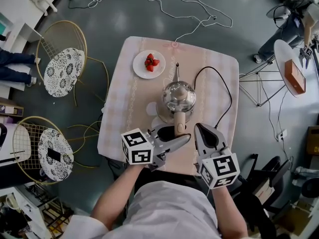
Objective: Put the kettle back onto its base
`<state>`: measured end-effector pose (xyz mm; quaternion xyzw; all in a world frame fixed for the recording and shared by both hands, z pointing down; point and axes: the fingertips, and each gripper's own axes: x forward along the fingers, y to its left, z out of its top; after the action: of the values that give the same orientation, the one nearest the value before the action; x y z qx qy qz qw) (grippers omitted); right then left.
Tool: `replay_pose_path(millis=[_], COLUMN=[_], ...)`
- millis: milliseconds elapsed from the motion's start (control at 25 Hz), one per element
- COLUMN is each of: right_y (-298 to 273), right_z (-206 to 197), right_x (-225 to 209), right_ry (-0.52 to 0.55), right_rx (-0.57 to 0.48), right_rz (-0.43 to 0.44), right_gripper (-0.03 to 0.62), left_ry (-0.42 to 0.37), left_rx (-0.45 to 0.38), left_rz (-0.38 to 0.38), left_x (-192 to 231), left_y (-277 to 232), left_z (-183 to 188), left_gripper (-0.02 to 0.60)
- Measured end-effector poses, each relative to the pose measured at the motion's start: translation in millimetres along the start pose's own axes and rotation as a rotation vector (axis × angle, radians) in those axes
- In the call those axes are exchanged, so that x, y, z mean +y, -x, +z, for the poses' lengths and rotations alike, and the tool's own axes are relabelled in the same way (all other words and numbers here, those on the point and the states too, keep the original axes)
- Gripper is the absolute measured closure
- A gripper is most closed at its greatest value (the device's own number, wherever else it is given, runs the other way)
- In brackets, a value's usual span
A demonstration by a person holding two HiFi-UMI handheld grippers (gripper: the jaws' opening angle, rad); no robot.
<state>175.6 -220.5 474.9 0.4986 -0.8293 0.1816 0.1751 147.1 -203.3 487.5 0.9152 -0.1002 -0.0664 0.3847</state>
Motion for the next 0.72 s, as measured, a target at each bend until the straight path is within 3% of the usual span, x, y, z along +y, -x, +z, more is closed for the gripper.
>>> replay_pose_path(millis=[200,360,720], right_y=[-0.1,-2.1,-4.6], right_z=[-0.5,-0.7,-2.4], right_x=[-4.4,-1.5,0.2], right_ry=[-0.002,-0.003,-0.016], right_rx=[0.001,0.0,-0.003], right_rz=[0.001,0.013,0.019], right_gripper=[0.589,0.589,0.589], left_ry=[-0.009,-0.045,-0.066], left_rx=[-0.006,0.044,0.029], left_rz=[0.006,0.029,0.048], left_x=[1.1,2.8,5.2], left_y=[-0.3,-1.1,5.7], left_z=[-1.4,-14.2,-17.4], left_gripper=[0.411,0.41,0.41])
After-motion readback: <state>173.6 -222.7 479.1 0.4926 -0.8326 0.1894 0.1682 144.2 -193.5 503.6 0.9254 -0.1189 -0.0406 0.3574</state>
